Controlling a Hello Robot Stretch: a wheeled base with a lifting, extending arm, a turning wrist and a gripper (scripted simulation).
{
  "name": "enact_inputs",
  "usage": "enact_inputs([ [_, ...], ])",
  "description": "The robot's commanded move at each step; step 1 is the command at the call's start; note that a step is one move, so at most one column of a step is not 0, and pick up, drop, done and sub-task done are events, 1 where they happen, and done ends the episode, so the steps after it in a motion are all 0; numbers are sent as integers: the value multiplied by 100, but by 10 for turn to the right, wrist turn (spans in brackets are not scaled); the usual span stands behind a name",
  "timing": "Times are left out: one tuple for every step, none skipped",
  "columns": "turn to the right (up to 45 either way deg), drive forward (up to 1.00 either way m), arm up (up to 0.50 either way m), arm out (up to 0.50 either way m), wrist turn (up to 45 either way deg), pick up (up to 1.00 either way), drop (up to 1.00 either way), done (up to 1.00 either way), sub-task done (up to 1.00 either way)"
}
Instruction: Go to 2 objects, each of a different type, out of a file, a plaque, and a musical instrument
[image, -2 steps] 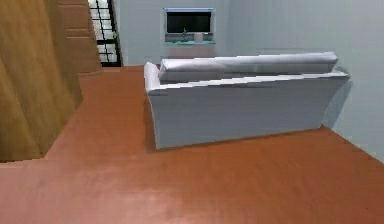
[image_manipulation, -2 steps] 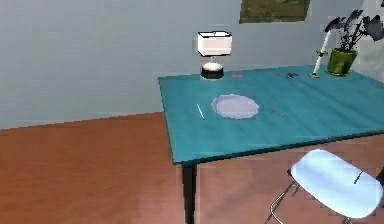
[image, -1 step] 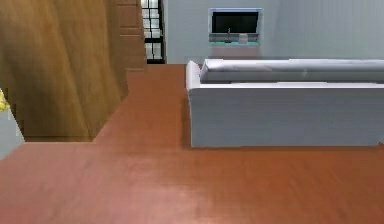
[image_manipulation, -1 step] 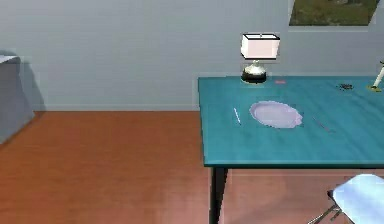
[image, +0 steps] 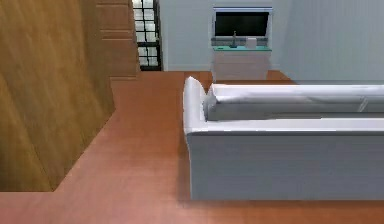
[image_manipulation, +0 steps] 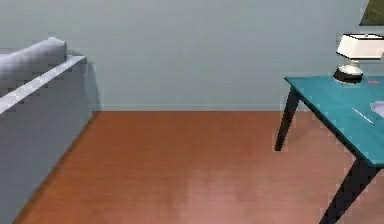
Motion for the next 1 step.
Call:
enact_inputs([
  [-360, 0, 0, 0, 0, 0, 0, 0, 0],
])
